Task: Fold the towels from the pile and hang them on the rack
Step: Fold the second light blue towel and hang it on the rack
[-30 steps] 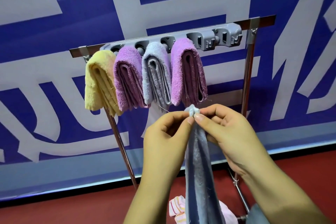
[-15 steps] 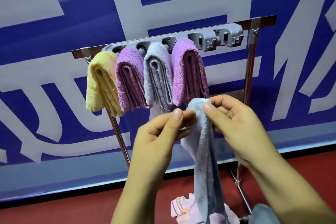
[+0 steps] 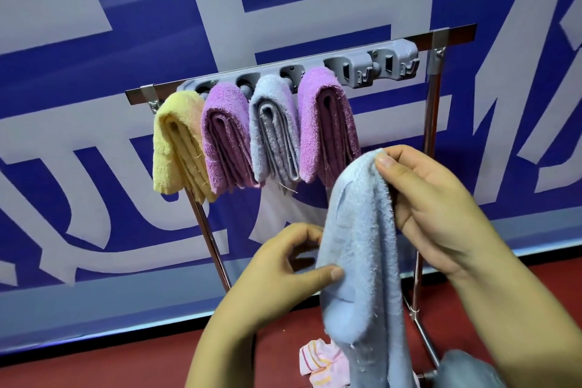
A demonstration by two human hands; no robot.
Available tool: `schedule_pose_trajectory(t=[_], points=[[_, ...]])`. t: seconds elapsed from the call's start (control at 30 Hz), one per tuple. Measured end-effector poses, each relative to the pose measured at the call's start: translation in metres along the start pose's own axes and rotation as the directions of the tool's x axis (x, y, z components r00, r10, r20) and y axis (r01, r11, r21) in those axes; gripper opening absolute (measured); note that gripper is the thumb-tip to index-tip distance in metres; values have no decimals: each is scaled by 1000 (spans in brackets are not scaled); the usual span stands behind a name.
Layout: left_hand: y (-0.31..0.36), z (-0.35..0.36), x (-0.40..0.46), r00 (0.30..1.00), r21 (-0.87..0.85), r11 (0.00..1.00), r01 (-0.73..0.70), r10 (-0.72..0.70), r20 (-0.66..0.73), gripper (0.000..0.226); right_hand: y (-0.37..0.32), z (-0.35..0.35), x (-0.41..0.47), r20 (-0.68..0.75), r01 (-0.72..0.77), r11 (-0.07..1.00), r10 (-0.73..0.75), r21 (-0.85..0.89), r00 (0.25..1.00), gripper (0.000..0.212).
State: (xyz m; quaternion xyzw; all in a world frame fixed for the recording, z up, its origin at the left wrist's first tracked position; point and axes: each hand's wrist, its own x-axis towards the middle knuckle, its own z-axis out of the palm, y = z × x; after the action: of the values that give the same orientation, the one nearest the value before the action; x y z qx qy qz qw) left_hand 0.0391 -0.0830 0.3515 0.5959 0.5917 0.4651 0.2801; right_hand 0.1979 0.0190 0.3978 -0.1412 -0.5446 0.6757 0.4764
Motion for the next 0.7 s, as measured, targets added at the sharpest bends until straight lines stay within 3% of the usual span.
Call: schedule_pose_trajectory(t=[0.1,0.23,0.3,0.5,0.6,0.7], points=[[-3,0,-3,999,-128,991,42,-39,31,35,-3,-5,2,-27,-20,998,21,66,999,13],[-1,-3,-6,1000,-184,983,-16,14,-12,64,-7,-9,4,-80,-22,994,31,111,996,14],[0,-8,-8,998,-158,986,-52,48,-30,60,-9,-11,4,-98,-20,992,32,122,995,14],[0,-13,-9,995,-25,996,-86,85,-46,19,-10,-16,5,-98,-19,993,30,114,995,14],[-2,-18,-11,998,39,997,-60,61,-28,18,-9,-19,4,-98,-33,997,39,66,994,14],[5,-37,-10,994,144,989,-38,53,-96,26,-10,-23,6,-109,-12,994,0,-111,994,12]])
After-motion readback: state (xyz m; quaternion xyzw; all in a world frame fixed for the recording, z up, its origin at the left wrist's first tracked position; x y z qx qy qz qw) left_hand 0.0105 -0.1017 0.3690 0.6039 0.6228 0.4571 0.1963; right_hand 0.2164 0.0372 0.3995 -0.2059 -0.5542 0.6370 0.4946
